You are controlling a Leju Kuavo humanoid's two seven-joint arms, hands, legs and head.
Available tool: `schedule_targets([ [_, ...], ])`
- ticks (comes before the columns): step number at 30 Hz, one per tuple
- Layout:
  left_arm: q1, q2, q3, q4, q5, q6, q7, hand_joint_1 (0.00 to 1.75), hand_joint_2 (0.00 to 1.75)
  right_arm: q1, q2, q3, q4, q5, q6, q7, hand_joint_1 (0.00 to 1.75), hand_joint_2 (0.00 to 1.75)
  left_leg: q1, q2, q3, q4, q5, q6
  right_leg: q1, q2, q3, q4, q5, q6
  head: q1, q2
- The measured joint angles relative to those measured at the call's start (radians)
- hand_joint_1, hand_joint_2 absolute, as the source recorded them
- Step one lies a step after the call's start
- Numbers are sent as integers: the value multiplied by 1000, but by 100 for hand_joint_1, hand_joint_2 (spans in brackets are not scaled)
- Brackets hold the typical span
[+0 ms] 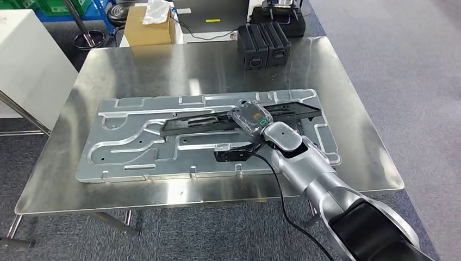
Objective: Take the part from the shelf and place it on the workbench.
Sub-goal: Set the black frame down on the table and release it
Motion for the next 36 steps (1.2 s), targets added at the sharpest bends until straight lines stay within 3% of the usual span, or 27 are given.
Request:
schedule_targets([
  [1, 1, 0, 0, 0, 0, -1, -3, 0, 0, 1, 3, 7, 18, 1, 4, 0, 175, 175, 0, 1, -24, 40, -6, -2, 0, 0, 1, 2, -3, 0, 0, 0],
  [2, 2, 0, 0, 0, 0, -2, -7, 0, 0, 2, 6, 13, 35, 2, 9, -1, 175, 175, 1, 2, -30, 44, 7, -4, 0, 1, 2, 5, -6, 0, 0, 0],
  [4, 2, 0, 0, 0, 0, -6, -15, 0, 0, 1, 14, 21, 61, 8, 14, -1, 175, 175, 4, 3, 14, -58, 75, -4, -1, 3, 6, 15, -17, 4, 0, 0],
  [6, 1, 1, 0, 0, 0, -12, -20, 0, 87, -2, 22, 23, 80, 17, 19, -1, 87, 87, 4, 3, 70, -171, 114, 0, 2, 7, 7, 26, -29, 13, -1, 0],
  [8, 0, 0, 0, 0, 0, -16, -26, 0, 175, -3, 27, 25, 96, 23, 30, 0, 0, 0, 1, 1, 88, -204, 111, 10, 6, 11, 6, 30, -33, 23, -1, 0],
  [11, -1, 1, 0, 0, -7, -10, -30, 0, 175, -2, 32, 29, 112, 24, 38, 4, 0, 0, 1, 2, 92, -211, 115, 29, 2, 10, 4, 42, -45, 39, -1, 0],
  [13, -2, 2, 0, 0, -15, -1, -29, 0, 175, -3, 34, 31, 119, 20, 40, 7, 0, 0, 4, 3, 95, -216, 116, 39, 0, 6, -30, 119, -91, 49, 0, 0],
  [15, -2, 3, 0, 0, -18, 2, -32, 0, 87, 0, 34, 31, 125, 11, 37, 8, 0, 0, 3, 3, 96, -216, 115, 43, -1, 4, -95, 248, -149, 54, 1, 0],
  [16, -2, 4, 0, 0, -17, 2, -36, 0, 44, 3, 34, 31, 127, 4, 32, 8, 0, 0, 3, 3, 96, -216, 115, 44, -1, 4, -121, 294, -160, 54, 1, 0],
  [17, -2, 4, 0, 0, -15, 3, -42, 0, 0, 5, 34, 31, 129, -4, 25, 6, 0, 0, 3, 2, 97, -216, 115, 44, -1, 4, -130, 306, -151, 53, 1, 0],
  [18, -2, 4, 0, 0, -14, 3, -46, 0, 0, 7, 35, 31, 130, -16, 15, 3, 0, 0, 2, 2, 98, -216, 114, 43, -1, 4, -120, 277, -124, 50, 1, 0],
  [20, -2, 4, 0, 0, -11, 3, -50, 0, 0, 7, 36, 23, 127, -46, -6, -13, 0, 0, 2, 2, 102, -215, 113, 41, 2, 4, -59, 142, -52, 38, 1, 0],
  [22, -2, 3, 1, 0, -10, 3, -51, 0, 0, 7, 39, 6, 117, -89, -26, -41, 0, 0, -1, 2, 102, -215, 111, 34, 8, 3, -13, 43, -18, 28, 0, 0],
  [24, -2, 2, 2, 0, -9, 3, -51, 0, 0, 8, 42, -17, 103, -135, -45, -74, 0, 0, -2, 2, 102, -217, 111, 23, 13, 3, -7, 24, -16, 22, 0, 0],
  [27, -1, 2, 7, 0, -6, 5, -51, 0, 0, 14, 43, -51, 59, -204, -89, -131, 0, 0, -2, 3, 94, -193, 91, 9, 4, 2, 2, 8, -7, 8, -2, 0],
  [30, 0, 3, 12, 0, 0, 5, -52, 0, 0, 40, 36, -83, -29, -265, -177, -173, 0, 0, 1, 4, 23, -26, -1, -1, 2, 0, 6, 4, -6, -1, -5, 0],
  [32, 2, 3, 17, 0, 2, 5, -54, 0, 0, 76, 19, -102, -110, -305, -239, -189, 0, 0, 2, 4, -14, 56, -25, -5, 2, -1, 7, 7, -9, -1, -5, 0],
  [33, 3, 3, 19, 0, 3, 5, -56, 0, 0, 99, 6, -112, -160, -329, -273, -198, 0, 0, 3, 4, -6, 42, -8, -7, 2, -1, 8, 9, -12, 0, -5, 0],
  [36, 5, 4, 27, 0, 13, 2, -67, 0, 0, 186, -43, -155, -349, -407, -397, -230, 0, 0, 8, 3, 89, -144, 77, -5, 0, -1, 11, 23, -26, 13, -6, 0],
])
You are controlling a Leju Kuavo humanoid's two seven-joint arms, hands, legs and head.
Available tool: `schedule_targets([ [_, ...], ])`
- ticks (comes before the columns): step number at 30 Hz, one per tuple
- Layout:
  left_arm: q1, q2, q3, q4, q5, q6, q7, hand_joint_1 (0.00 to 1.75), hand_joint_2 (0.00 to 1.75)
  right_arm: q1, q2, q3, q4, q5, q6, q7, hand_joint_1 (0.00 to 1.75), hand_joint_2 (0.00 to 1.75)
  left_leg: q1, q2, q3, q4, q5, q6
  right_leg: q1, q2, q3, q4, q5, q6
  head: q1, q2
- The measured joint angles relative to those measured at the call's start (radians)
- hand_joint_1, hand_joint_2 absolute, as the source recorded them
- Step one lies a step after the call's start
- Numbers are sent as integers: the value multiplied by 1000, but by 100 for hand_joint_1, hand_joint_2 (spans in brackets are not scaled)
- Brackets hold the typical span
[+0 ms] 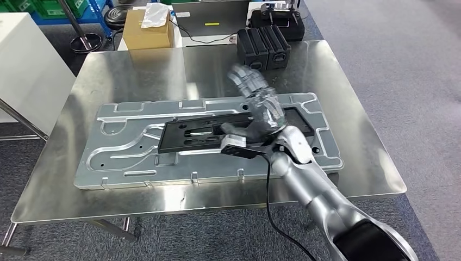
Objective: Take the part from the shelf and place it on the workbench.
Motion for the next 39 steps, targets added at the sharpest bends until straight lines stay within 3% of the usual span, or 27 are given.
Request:
schedule_targets([
  [2, 2, 0, 8, 0, 6, 0, -7, 0, 0, 64, -35, -38, -135, -26, -54, -19, 0, 0, -2, -3, 30, -59, 8, 9, 3, 0, -1, 5, -6, 10, -1, 0],
  [5, 7, -1, 21, 0, 17, -2, -17, 0, 0, 167, -59, -128, -313, 4, -80, -80, 0, 0, -4, -3, 35, -65, 8, 29, 2, 1, 0, 7, -12, 25, -1, 0],
  [6, 7, -2, 25, 0, 22, -3, -21, 0, 0, 214, -60, -176, -376, 9, -85, -108, 0, 0, -3, -2, 37, -69, 10, 37, 0, 1, -5, 23, -26, 31, 0, 0],
  [7, 7, -2, 30, 0, 27, -2, -23, 0, 0, 263, -62, -230, -437, 6, -89, -133, 0, 0, -1, -3, 39, -72, 13, 44, -1, 1, -18, 58, -51, 36, 0, 0],
  [9, 10, -4, 40, 0, 35, -1, -25, 0, 0, 356, -73, -357, -542, -21, -93, -165, 0, 0, -1, -7, 40, -73, 16, 52, -4, 1, -73, 179, -121, 45, 1, 0],
  [11, 19, -6, 49, 0, 40, 1, -25, 0, 0, 444, -92, -479, -614, -50, -95, -182, 0, 0, -3, -10, 39, -73, 16, 53, -5, 2, -120, 273, -155, 49, 2, 0],
  [12, 23, -8, 53, 0, 41, 2, -26, 0, 0, 492, -100, -535, -640, -60, -95, -188, 0, 0, -4, -11, 38, -73, 16, 53, -6, 1, -120, 271, -144, 49, 2, 0],
  [13, 26, -10, 56, 0, 41, 3, -26, 0, 0, 538, -107, -592, -665, -66, -95, -192, 0, 0, -4, -12, 38, -72, 16, 53, -6, 1, -100, 230, -116, 48, 2, 0],
  [15, 28, -14, 63, 0, 41, 3, -27, 0, 0, 607, -117, -697, -704, -69, -95, -197, 0, 0, -6, -13, 38, -71, 15, 52, -5, 0, -27, 88, -51, 43, 2, 0],
  [17, 27, -16, 66, 0, 41, 3, -28, 0, 0, 652, -126, -774, -737, -69, -95, -198, 0, 0, -9, -11, 38, -71, 15, 46, 0, 2, 16, 1, -16, 36, 2, 0],
  [20, 25, -17, 71, 0, 41, 3, -29, 0, 0, 698, -132, -847, -767, -49, -95, -190, 0, 0, -11, -8, 37, -70, 19, 31, 1, 4, 14, -11, -1, 22, 2, 0],
  [21, 25, -17, 72, 0, 41, 3, -29, 0, 0, 711, -132, -867, -770, -32, -95, -183, 0, 0, -12, -5, 33, -58, 7, 25, -1, 3, 12, -15, 6, 16, 1, 0],
  [22, 25, -17, 73, 0, 40, 2, -29, 0, 0, 725, -132, -890, -770, -11, -95, -176, 0, 0, -13, -3, 24, -31, -19, 21, -4, 1, 9, -19, 13, 9, 0, 0],
  [25, 24, -19, 74, 0, 35, -1, -30, 0, 0, 775, -131, -991, -745, 40, -95, -171, 0, 0, -12, 0, -16, 128, -152, 14, -5, -9, -12, -20, 31, 0, -4, 0],
  [26, 24, -19, 74, 0, 33, -2, -31, 0, 0, 788, -131, -1036, -724, 58, -95, -174, 0, 0, -11, 1, -21, 171, -180, 13, -5, -11, -23, -18, 38, 0, -4, 0],
  [27, 24, -19, 74, 0, 30, -3, -32, 0, 0, 798, -130, -1080, -698, 77, -95, -179, 0, 0, -11, 1, -10, 184, -189, 13, -5, -13, -35, -16, 45, 2, -4, 0],
  [28, 24, -19, 74, 0, 28, -4, -34, 0, 0, 803, -129, -1125, -666, 104, -95, -184, 0, 0, -11, 1, 20, 159, -180, 13, -5, -13, -47, -13, 52, 4, -4, 0],
  [30, 21, -19, 74, 0, 25, -6, -36, 0, 0, 807, -122, -1209, -597, 163, -95, -189, 0, 0, -10, 0, 119, 20, -140, 19, -5, -12, -67, -6, 66, 10, -4, 0],
  [32, 17, -19, 74, 0, 23, -10, -38, 0, 0, 809, -114, -1280, -539, 212, -95, -190, 0, 0, -15, -2, 184, -87, -115, 28, -3, -11, -77, -1, 80, 22, -2, 0],
  [36, 17, -22, 78, 0, 26, -13, -38, 0, 0, 802, -109, -1395, -394, 325, -95, -166, 0, 0, -21, 1, 179, -105, -82, 53, -7, -7, -77, -14, 105, 48, 2, 0],
  [37, 17, -24, 82, 0, 27, -13, -38, 0, 0, 800, -110, -1432, -331, 361, -94, -150, 0, 0, -19, 3, 170, -108, -69, 60, -8, -6, -83, -3, 85, 53, 3, 0],
  [38, 18, -26, 85, 0, 29, -14, -37, 0, 0, 796, -113, -1471, -258, 398, -93, -129, 0, 0, -16, 5, 158, -110, -56, 65, -9, -4, -94, 28, 43, 59, 4, 0],
  [39, 19, -27, 88, 0, 30, -14, -37, 0, 0, 792, -117, -1508, -182, 433, -89, -100, 0, 0, -16, 6, 144, -110, -45, 70, -11, -4, -109, 82, -16, 63, 5, 0],
])
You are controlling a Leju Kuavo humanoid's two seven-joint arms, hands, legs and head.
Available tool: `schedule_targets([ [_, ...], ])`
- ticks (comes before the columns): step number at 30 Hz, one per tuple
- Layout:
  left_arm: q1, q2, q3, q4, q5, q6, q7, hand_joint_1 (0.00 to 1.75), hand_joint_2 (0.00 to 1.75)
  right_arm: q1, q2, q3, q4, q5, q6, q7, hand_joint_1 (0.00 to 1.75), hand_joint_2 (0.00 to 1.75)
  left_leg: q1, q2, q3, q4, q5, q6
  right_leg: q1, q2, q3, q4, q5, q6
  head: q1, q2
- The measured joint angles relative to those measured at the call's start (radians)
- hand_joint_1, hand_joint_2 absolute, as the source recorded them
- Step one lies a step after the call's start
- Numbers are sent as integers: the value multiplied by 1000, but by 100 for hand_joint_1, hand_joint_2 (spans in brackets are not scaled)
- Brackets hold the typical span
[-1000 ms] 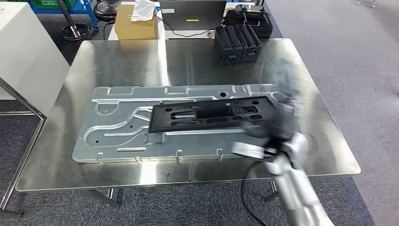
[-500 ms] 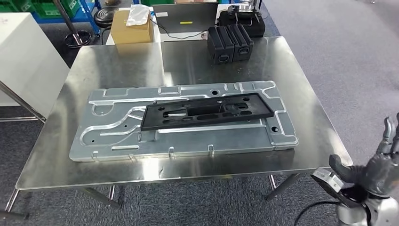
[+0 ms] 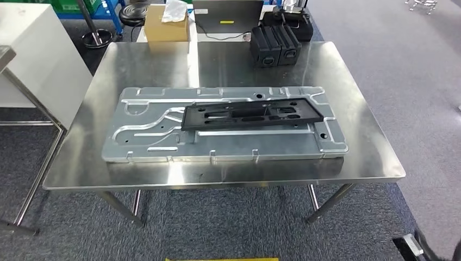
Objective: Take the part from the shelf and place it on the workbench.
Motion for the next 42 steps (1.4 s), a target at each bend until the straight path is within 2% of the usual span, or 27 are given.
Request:
schedule_targets([
  [2, 6, -3, 4, 0, 0, -1, 0, 0, 0, -9, -8, -67, 159, 71, 22, 91, 0, 0, -3, 0, -30, 2, 22, 3, -1, 0, -25, 130, -89, 6, 1, 0],
  [3, 9, -4, 6, 0, -2, -1, 0, 0, 0, -12, -10, -94, 238, 107, 42, 149, 0, 0, -4, 0, -45, 4, 32, 3, -1, 1, -23, 172, -98, 6, 1, 0],
  [4, 10, -6, 7, 0, -5, -2, 1, 0, 0, -14, -8, -115, 309, 143, 70, 214, 0, 0, -6, 1, -60, 7, 42, 2, -1, 1, -4, 181, -82, 4, 1, 0],
  [6, 11, -8, 9, 0, -14, -6, 2, 0, 0, -22, -3, -140, 429, 203, 167, 365, 0, 0, -7, 2, -85, 14, 57, -3, 1, 1, 88, 94, -36, -5, 1, 0],
  [8, 8, -10, 9, 0, -28, -14, 4, 0, 0, -37, 10, -161, 531, 229, 321, 528, 0, 0, -10, 5, -99, 19, 69, -12, 7, 1, 196, -51, -39, -19, 1, 0],
  [9, 7, -11, 9, 0, -37, -19, 7, 0, 0, -44, 20, -177, 575, 226, 423, 605, 0, 0, -11, 7, -101, 20, 76, -17, 11, 2, 227, -100, -50, -26, 2, 0],
  [12, 3, -10, 5, 0, -61, -38, 19, 0, 0, -59, 53, -240, 673, 198, 751, 779, 0, 0, -8, 9, -107, 18, 91, -37, 15, 2, 225, -129, -41, -47, 7, 0],
  [13, 3, -10, 4, 0, -65, -41, 23, 0, 0, -62, 64, -256, 696, 198, 823, 805, 0, 0, -8, 7, -116, 29, 75, -43, 13, 0, 213, -130, -29, -56, 6, 0],
  [15, 4, -10, 2, 0, -67, -42, 28, 0, 0, -68, 87, -271, 731, 215, 883, 809, 0, 0, -5, 5, -145, 101, -11, -53, 10, -1, 184, -132, -3, -71, -1, 0],
  [17, 3, -13, 1, 1, -71, -40, 32, 0, 0, -76, 102, -271, 754, 241, 881, 780, 0, 0, -3, 4, -174, 229, -106, -59, 13, 1, 150, -129, 22, -77, -6, 0],
  [18, 1, -15, 0, 1, -75, -39, 34, 0, 0, -81, 107, -271, 764, 255, 874, 761, 0, 0, -2, 4, -177, 279, -121, -61, 14, 1, 132, -126, 33, -77, -6, 0],
  [19, -1, -16, -1, 2, -79, -38, 35, 0, 0, -87, 111, -270, 774, 267, 867, 739, 0, 0, -2, 4, -167, 307, -113, -61, 16, 0, 113, -122, 45, -76, -6, 0],
  [20, -2, -18, -2, 2, -82, -38, 36, 0, 0, -92, 112, -267, 782, 279, 858, 714, 0, 0, -2, 4, -140, 297, -85, -60, 16, 0, 95, -117, 56, -74, -6, 0],
  [22, -6, -21, -5, 2, -85, -37, 36, 0, 0, -103, 114, -258, 795, 297, 838, 662, 0, 0, -3, 4, -36, 184, -40, -52, 18, 0, 62, -106, 77, -69, -6, 0],
  [24, -14, -24, -8, 2, -87, -34, 37, 0, 0, -111, 114, -243, 804, 306, 822, 617, 0, 0, -7, 5, 69, 36, -56, -41, 20, -2, 43, -96, 96, -60, -5, 0],
  [25, -18, -27, -10, 2, -87, -32, 38, 0, 0, -114, 114, -235, 807, 309, 815, 598, 0, 0, -10, 5, 95, -8, -69, -35, 19, -3, 39, -95, 106, -54, -6, 0],
  [27, -18, -34, -12, 2, -89, -26, 41, 0, 0, -115, 113, -213, 812, 311, 799, 563, 0, 0, -12, 7, 93, -27, -60, -23, 17, -5, 37, -99, 124, -41, -8, 0],
  [28, -17, -38, -13, 2, -91, -24, 43, 0, 0, -115, 112, -202, 814, 311, 793, 550, 0, 0, -11, 10, 86, -29, -48, -16, 14, -3, 34, -94, 114, -34, -10, 0],
  [29, -15, -42, -14, 2, -93, -23, 45, 0, 0, -115, 111, -192, 815, 311, 789, 542, 0, 0, -10, 12, 76, -31, -35, -8, 13, -2, 26, -76, 84, -28, -10, 0],
  [32, -14, -49, -17, 3, -100, -22, 48, 0, 0, -115, 108, -172, 819, 311, 788, 525, 0, 0, -8, 16, 31, -30, 4, 2, 7, 1, -11, 84, -73, -12, -6, 0],
  [33, -13, -51, -18, 3, -103, -22, 47, 0, 0, -116, 108, -166, 821, 311, 793, 522, 0, 0, -8, 15, 13, -28, 17, 1, 5, 1, -17, 143, -96, -8, -6, 0],
  [34, -13, -53, -19, 3, -105, -22, 46, 0, 0, -117, 107, -160, 823, 312, 799, 523, 0, 0, -8, 13, -5, -24, 29, -1, 3, 1, -12, 181, -93, -6, -6, 0],
  [35, -13, -54, -20, 3, -107, -22, 44, 0, 0, -118, 108, -153, 824, 312, 806, 528, 0, 0, -7, 10, -23, -19, 39, -4, 1, 1, 8, 186, -69, -5, -6, 0],
  [37, -13, -56, -23, 3, -112, -23, 40, 0, 0, -118, 108, -136, 827, 312, 821, 544, 0, 0, -5, -1, -57, -6, 56, -13, -2, 21, 100, 92, -23, -9, -6, 0],
  [39, -17, -57, -27, 3, -117, -25, 36, 0, 0, -118, 108, -117, 829, 311, 834, 562, 0, 0, -6, -14, -83, 8, 72, -23, -2, 58, 211, -61, -39, -18, -7, 0],
  [40, -20, -58, -29, 3, -119, -25, 36, 0, 0, -118, 108, -110, 830, 309, 838, 570, 0, 0, -6, -22, -91, 11, 80, -29, -1, 68, 243, -112, -56, -23, -7, 0],
  [42, -21, -57, -34, 3, -124, -25, 35, 0, 0, -117, 110, -101, 833, 304, 841, 587, 0, 0, -5, -35, -102, 10, 98, -42, 1, 56, 248, -140, -59, -32, -7, 0],
])
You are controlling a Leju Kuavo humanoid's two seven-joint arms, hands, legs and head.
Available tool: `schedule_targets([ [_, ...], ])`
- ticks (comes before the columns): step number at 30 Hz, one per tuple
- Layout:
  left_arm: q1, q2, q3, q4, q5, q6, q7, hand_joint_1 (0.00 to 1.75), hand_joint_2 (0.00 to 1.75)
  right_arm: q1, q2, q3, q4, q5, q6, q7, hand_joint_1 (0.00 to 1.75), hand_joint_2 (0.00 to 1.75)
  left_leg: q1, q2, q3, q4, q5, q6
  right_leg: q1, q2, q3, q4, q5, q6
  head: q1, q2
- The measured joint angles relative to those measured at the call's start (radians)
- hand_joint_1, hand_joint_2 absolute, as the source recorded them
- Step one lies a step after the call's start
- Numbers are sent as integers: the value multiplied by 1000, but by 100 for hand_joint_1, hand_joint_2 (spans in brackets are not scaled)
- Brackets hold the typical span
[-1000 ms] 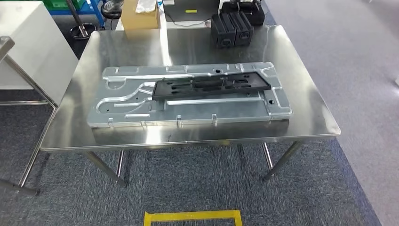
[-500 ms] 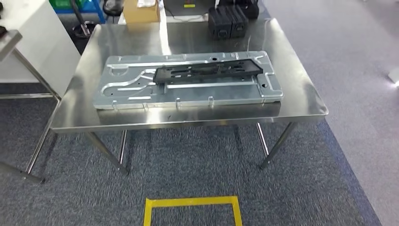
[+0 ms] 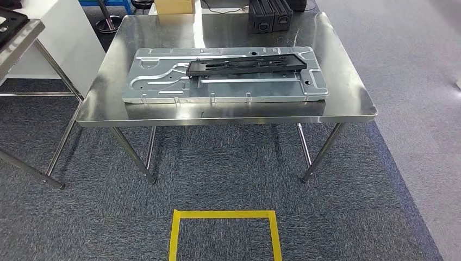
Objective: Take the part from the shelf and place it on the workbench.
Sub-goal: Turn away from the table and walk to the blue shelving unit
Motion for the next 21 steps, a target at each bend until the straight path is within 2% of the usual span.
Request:
schedule_targets([
  [1, 1, 1, -2, 0, -3, 0, 0, 0, 0, -1, 1, 3, 1, -4, -1, 5, 0, 0, 2, -1, -8, 5, -4, -5, -1, -9, -8, -1, 10, -8, 0, 0],
  [2, 4, 2, -4, 0, -5, 1, 0, 0, 0, -2, 3, 6, 2, -8, -4, 9, 0, 0, 3, 2, -19, 22, -27, -9, -2, -17, -18, -3, 21, -16, -1, 0],
  [3, 6, 3, -6, 0, -7, 2, 0, 0, 0, -2, 4, 7, 3, -13, -9, 13, 0, 0, 4, 8, -34, 58, -67, -12, -4, -25, -30, -4, 32, -24, -3, 0],
  [5, 5, 5, -11, 0, -12, 3, -4, 0, 0, -3, 8, 9, 4, -22, -21, 17, 0, 0, 8, 20, -68, 176, -167, -18, -2, -37, -58, -1, 53, -31, -5, 0],
  [6, 5, 6, -14, 0, -14, 3, -6, 0, 0, -2, 10, 9, 4, -25, -25, 18, 0, 0, 10, 22, -79, 237, -194, -22, 0, -42, -73, 1, 63, -30, -6, 0],
  [7, 4, 7, -16, 0, -18, 2, -8, 0, 0, -3, 13, 9, 5, -27, -29, 19, 0, 0, 11, 23, -79, 277, -197, -26, 1, -47, -89, 5, 72, -30, -5, 0],
  [8, 4, 9, -20, 0, -22, 1, -9, 0, 0, -3, 15, 9, 5, -28, -31, 19, 0, 0, 12, 24, -63, 287, -178, -27, 2, -50, -107, 11, 81, -28, -5, 0],
  [9, 4, 13, -24, 0, -27, 1, -11, 0, 0, -4, 18, 9, 5, -29, -34, 19, 0, 0, 12, 24, -31, 263, -148, -27, 2, -52, -124, 17, 89, -26, -5, 0],
  [10, 3, 16, -28, 0, -32, 0, -14, 0, 0, -5, 22, 9, 5, -30, -36, 19, 0, 0, 12, 25, 16, 208, -122, -25, 3, -53, -139, 25, 96, -24, -5, 0],
  [11, 2, 21, -33, 0, -37, 1, -17, 0, 0, -5, 27, 9, 5, -31, -38, 19, 0, 0, 10, 25, 70, 133, -116, -21, 4, -53, -152, 32, 102, -20, -6, 0],
  [12, 1, 26, -37, 0, -41, 1, -20, 0, 0, -6, 31, 9, 6, -32, -39, 22, 0, 0, 8, 25, 118, 61, -124, -17, 5, -54, -161, 37, 109, -16, -5, 0],
  [13, 0, 31, -40, 0, -44, 1, -23, 0, 0, -6, 36, 9, 6, -32, -38, 26, 0, 0, 5, 25, 148, 8, -135, -12, 5, -54, -167, 39, 117, -11, -5, 0],
  [14, -1, 35, -42, 0, -46, 1, -26, 0, 0, -6, 39, 9, 7, -32, -36, 33, 0, 0, 2, 25, 161, -22, -144, -6, 5, -54, -171, 39, 127, -5, -5, 0],
  [16, 0, 40, -45, 0, -47, 1, -31, 0, 0, -4, 44, 9, 10, -32, -28, 50, 0, 0, 3, 29, 149, -32, -130, 8, 4, -52, -176, 36, 139, 7, -5, 0],
  [17, 0, 43, -46, 0, -47, 2, -32, 0, 0, -4, 46, 9, 12, -32, -23, 58, 0, 0, 5, 32, 141, -35, -120, 18, 4, -52, -182, 45, 123, 12, -4, 0],
  [18, 1, 46, -48, 0, -47, 4, -32, 0, 0, -3, 49, 9, 14, -32, -19, 67, 0, 0, 8, 36, 131, -38, -108, 27, 3, -52, -192, 71, 88, 16, -2, 0],
  [20, 3, 53, -50, 0, -44, 8, -32, 0, 0, -3, 55, 9, 16, -32, -11, 83, 0, 0, 8, 41, 106, -38, -86, 39, 1, -52, -224, 186, -17, 20, 1, 0],
  [21, 4, 57, -50, 0, -43, 11, -32, 0, 0, -3, 57, 9, 16, -32, -7, 89, 0, 0, 8, 43, 92, -36, -76, 39, 0, -52, -239, 254, -55, 23, 2, 0],
])
